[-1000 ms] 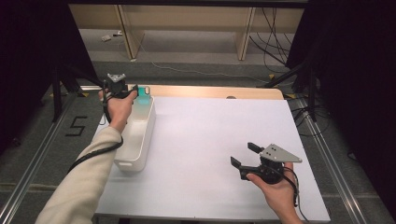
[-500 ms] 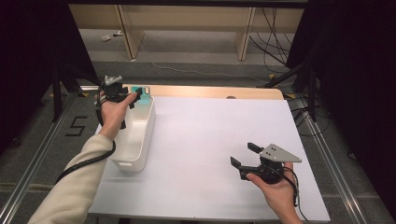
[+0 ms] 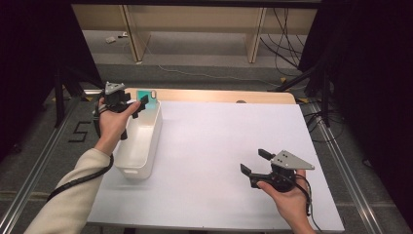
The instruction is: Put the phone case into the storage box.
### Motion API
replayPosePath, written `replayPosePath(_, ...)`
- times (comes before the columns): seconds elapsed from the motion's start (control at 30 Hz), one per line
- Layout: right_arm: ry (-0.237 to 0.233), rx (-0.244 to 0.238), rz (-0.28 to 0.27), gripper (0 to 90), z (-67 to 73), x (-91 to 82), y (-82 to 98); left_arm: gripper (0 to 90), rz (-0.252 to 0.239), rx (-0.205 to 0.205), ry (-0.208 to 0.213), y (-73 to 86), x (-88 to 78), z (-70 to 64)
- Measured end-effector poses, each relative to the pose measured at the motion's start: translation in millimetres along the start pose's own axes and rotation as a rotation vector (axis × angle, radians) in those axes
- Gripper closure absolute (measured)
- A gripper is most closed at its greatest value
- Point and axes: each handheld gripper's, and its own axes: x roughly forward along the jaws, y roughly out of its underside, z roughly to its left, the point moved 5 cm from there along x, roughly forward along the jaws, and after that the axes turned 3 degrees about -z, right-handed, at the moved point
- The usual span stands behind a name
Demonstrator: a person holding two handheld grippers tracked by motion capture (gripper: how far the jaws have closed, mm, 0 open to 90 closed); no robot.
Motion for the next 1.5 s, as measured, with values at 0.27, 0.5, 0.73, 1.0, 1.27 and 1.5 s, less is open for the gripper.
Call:
replayPosePath(0.27,-0.005,-0.003,0.0,17.3,0.4,0.3,0.0,23.8,-0.018,0.023,0.046,6.6,-15.9,-5.0)
replayPosePath(0.5,0.0,-0.003,-0.001,17.3,0.7,0.8,-0.1,15.6,-0.039,0.081,0.106,11.9,-32.0,-11.9)
replayPosePath(0.73,-0.002,-0.004,0.007,17.2,0.5,-0.5,-0.4,15.3,-0.045,0.092,0.173,21.0,-44.8,-22.1)
replayPosePath(1.0,-0.007,0.001,-0.003,17.1,0.7,0.3,-0.7,15.3,-0.086,0.114,0.251,27.2,-59.6,-35.9)
replayPosePath(1.27,0.011,-0.024,0.014,17.1,-1.2,-1.6,-1.1,15.2,-0.149,0.45,0.343,24.8,-67.0,-31.5)
replayPosePath(1.5,-0.001,0.006,0.005,17.1,1.4,-0.7,-1.4,15.3,-0.142,0.221,0.394,45.7,-84.8,-58.2)
